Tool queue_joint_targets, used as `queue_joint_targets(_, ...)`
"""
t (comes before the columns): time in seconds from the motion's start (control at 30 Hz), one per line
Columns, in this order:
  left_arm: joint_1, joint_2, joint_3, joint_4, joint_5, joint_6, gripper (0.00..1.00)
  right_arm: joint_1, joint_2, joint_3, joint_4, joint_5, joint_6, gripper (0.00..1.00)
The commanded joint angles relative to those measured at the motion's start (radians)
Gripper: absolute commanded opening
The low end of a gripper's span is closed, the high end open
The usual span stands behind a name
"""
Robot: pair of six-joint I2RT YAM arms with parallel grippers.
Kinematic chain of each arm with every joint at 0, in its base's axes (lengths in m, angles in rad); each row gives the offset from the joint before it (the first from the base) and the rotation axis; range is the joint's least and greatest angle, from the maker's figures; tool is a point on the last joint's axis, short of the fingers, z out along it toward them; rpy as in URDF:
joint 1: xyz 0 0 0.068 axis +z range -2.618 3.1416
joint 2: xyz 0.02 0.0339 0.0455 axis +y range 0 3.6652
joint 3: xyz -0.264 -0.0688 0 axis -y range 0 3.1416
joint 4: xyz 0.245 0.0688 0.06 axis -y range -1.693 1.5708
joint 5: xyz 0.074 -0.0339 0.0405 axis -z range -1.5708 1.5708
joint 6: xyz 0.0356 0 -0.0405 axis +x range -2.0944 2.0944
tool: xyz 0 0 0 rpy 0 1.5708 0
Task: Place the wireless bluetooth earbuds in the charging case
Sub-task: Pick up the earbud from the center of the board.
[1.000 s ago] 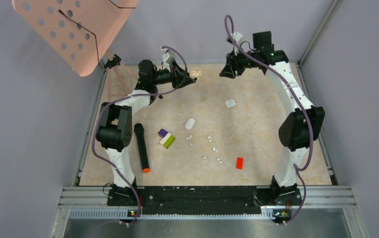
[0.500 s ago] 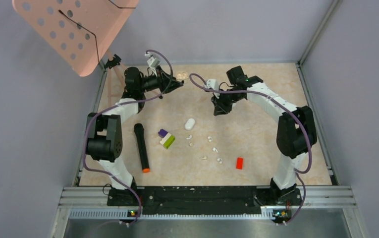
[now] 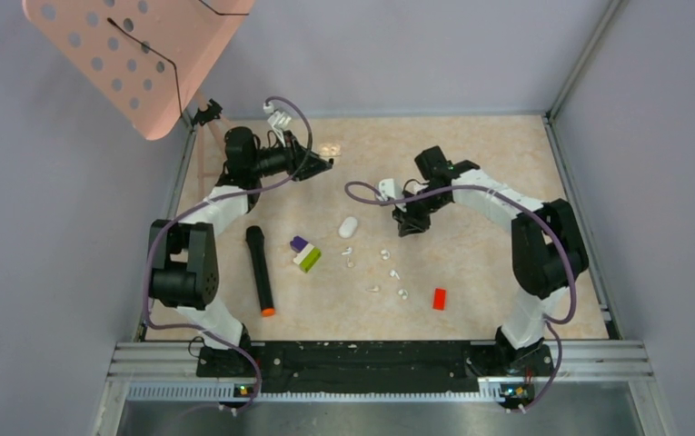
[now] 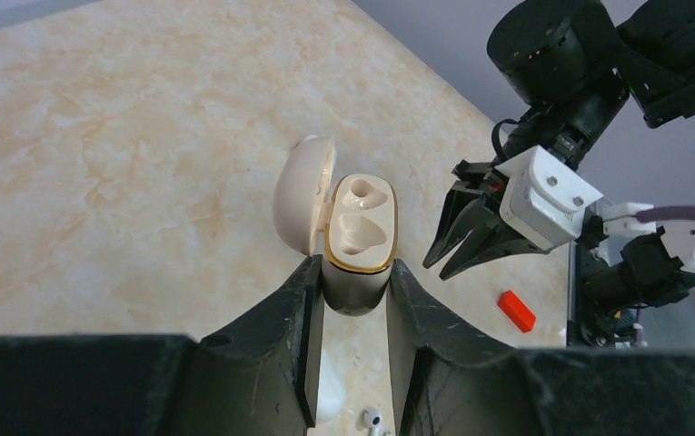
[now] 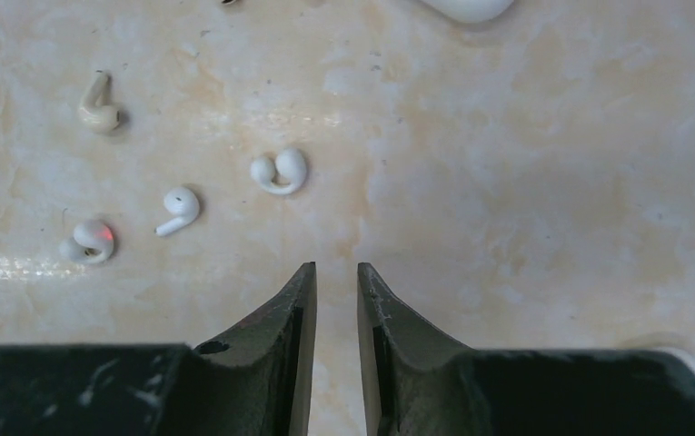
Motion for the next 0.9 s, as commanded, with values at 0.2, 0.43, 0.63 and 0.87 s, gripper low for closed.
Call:
queue_joint_targets(0.2, 0.02, -0.188, -0.149, 0.171, -0.111, -0.104, 0.0, 0.194, -0.087, -0.086, 0.335, 0.051, -0.023, 0.17)
queue_joint_targets(0.43, 0.046, -0.277, -0.27, 0.187, -0.259, -0.144, 0.0, 0.241, 0.032, -0.033, 0.383, 0.08, -0.091, 0.21)
queue_joint_targets(0.63, 0.071, -0.302, -0.332, 0.192, -0.252, -0.161, 0.0, 0.262, 0.05, -0.065, 0.369, 0.064, -0.24, 0.26)
queue_joint_targets(0.87, 0.078, -0.339, -0.368, 0.165, -0.262, -0.163, 0.0, 0.301, 0.092, -0.037, 0.342, 0.045, -0.288, 0.31)
